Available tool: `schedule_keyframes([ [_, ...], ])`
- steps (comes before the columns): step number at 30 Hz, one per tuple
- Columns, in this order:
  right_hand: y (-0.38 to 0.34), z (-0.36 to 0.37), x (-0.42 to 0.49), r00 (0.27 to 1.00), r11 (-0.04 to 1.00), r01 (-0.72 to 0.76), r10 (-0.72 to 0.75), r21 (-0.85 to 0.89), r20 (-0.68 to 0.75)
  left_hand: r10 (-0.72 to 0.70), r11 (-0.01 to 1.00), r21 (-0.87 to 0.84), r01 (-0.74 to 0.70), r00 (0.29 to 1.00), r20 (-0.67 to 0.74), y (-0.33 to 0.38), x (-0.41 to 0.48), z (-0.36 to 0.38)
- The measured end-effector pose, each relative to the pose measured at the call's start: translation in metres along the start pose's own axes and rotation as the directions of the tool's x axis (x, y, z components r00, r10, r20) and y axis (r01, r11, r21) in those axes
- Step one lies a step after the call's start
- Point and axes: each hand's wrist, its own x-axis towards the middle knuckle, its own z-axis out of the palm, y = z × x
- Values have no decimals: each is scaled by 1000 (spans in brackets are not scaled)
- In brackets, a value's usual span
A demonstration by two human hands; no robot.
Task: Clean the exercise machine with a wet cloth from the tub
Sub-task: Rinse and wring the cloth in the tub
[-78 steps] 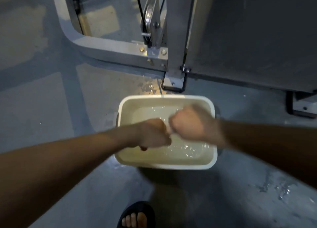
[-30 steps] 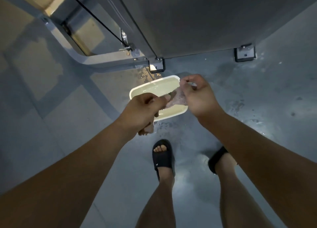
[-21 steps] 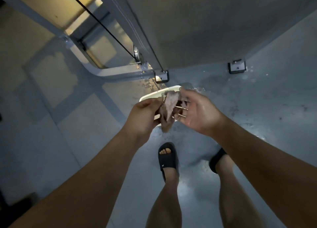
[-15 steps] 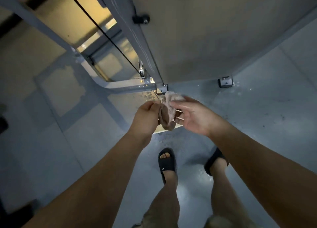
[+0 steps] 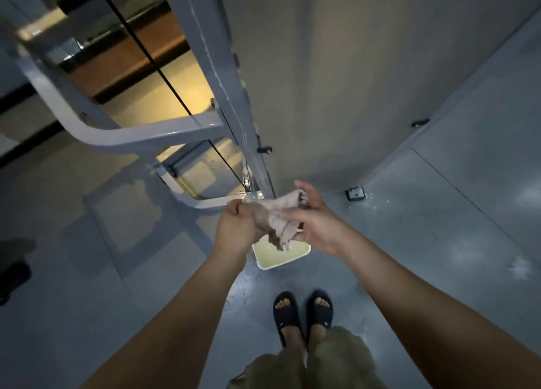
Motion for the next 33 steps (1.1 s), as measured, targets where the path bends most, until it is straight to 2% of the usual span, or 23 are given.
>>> schedule_keyframes([
  [2,-8,2,-15,999,1000,10,-10,4,50,43,998,-46,-45,999,-31,13,-9,-7],
  [4,-15,2,-29,997,998,24,-20,-56,71,75,997,12,-75,996,-43,24,-12,-17],
  [7,-25,-2,-39,994,960,102,-110,-261,-16,152,982,115,-149,988,-23,42,-20,-33],
  [9,-37,-2,-45,978,892,159,-202,-424,-58,234,956,174,-238,971,44,56,-26,-43],
  [10,-43,-1,-49,976,856,172,-216,-487,-34,266,941,194,-279,960,88,65,-32,-48],
  [12,-56,3,-57,980,778,183,-195,-601,47,277,909,267,-321,942,188,82,-42,-53],
  [14,-68,11,-66,979,722,186,-191,-667,66,266,843,394,-367,920,290,98,-48,-59],
  [16,-82,21,-69,961,645,206,-276,-736,27,287,740,514,-434,894,343,110,-49,-66],
  [18,-95,27,-70,914,564,242,-405,-789,-9,319,680,555,-478,876,362,120,-43,-71],
  [20,-107,30,-71,884,590,260,-465,-764,-58,365,689,515,-510,858,361,127,-29,-77],
  [22,-114,38,-70,878,664,252,-462,-704,-122,399,706,469,-530,845,356,137,-21,-83],
  [24,-113,53,-66,844,689,218,-488,-691,-221,393,720,422,-550,826,405,141,-10,-87],
  [27,-104,88,-55,780,682,241,-560,-691,-280,331,803,307,-510,811,482,152,-2,-99],
  [29,-97,118,-51,782,687,295,-573,-664,-244,293,857,211,-471,780,553,162,4,-112],
  [31,-91,149,-52,788,721,352,-573,-598,-227,192,953,57,-296,741,643,174,8,-128],
  [33,-88,176,-54,743,733,394,-609,-554,-277,73,997,-52,-51,667,742,188,16,-144],
])
